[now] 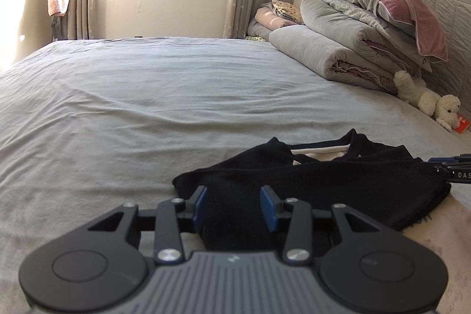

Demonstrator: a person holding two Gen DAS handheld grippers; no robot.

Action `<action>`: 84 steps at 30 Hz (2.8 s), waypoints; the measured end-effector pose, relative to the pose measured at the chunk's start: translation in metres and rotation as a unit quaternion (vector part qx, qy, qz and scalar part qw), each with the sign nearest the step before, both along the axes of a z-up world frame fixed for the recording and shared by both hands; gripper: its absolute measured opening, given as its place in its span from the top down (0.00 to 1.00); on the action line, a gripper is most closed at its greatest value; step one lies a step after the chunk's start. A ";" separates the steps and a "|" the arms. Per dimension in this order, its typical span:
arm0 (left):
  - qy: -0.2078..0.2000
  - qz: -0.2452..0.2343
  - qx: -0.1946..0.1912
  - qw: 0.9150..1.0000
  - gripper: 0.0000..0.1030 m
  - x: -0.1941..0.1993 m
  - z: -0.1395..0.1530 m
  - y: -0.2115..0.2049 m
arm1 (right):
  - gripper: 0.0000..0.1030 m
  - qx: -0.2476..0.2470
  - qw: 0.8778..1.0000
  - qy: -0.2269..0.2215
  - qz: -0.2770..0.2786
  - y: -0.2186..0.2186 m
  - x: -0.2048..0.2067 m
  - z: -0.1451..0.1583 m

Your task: Fold clothes

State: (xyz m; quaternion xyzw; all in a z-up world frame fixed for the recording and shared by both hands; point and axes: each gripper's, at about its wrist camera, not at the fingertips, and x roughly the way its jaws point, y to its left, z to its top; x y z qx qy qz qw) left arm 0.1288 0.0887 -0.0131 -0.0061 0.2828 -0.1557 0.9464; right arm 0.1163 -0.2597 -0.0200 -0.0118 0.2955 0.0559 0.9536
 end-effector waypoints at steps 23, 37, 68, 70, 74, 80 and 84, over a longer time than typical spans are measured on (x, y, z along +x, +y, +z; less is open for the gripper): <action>0.082 -0.017 0.056 0.995 0.61 -0.097 -0.009 -0.023 | 0.56 -0.002 0.998 0.062 -0.013 -0.006 -0.090 0.006; 0.107 -0.007 0.094 0.990 0.60 -0.156 -0.007 -0.033 | 0.56 -0.002 0.993 0.112 -0.022 -0.013 -0.140 -0.006; 0.177 -0.006 0.041 0.983 0.60 -0.260 -0.011 0.003 | 0.43 0.031 0.987 0.155 0.002 -0.056 -0.227 -0.008; 0.185 -0.002 0.017 0.983 0.60 -0.262 -0.012 0.010 | 0.43 0.030 0.987 0.155 0.006 -0.058 -0.230 -0.009; 0.203 0.006 -0.030 0.979 0.60 -0.263 -0.013 0.023 | 0.43 0.031 0.987 0.156 0.009 -0.061 -0.236 -0.008; 0.221 0.012 -0.072 0.973 0.63 -0.261 -0.015 0.034 | 0.48 0.044 0.985 0.164 0.019 -0.063 -0.242 -0.007; 0.225 0.006 -0.080 0.971 0.73 -0.261 -0.016 0.035 | 0.69 0.068 0.982 0.172 0.028 -0.065 -0.244 -0.007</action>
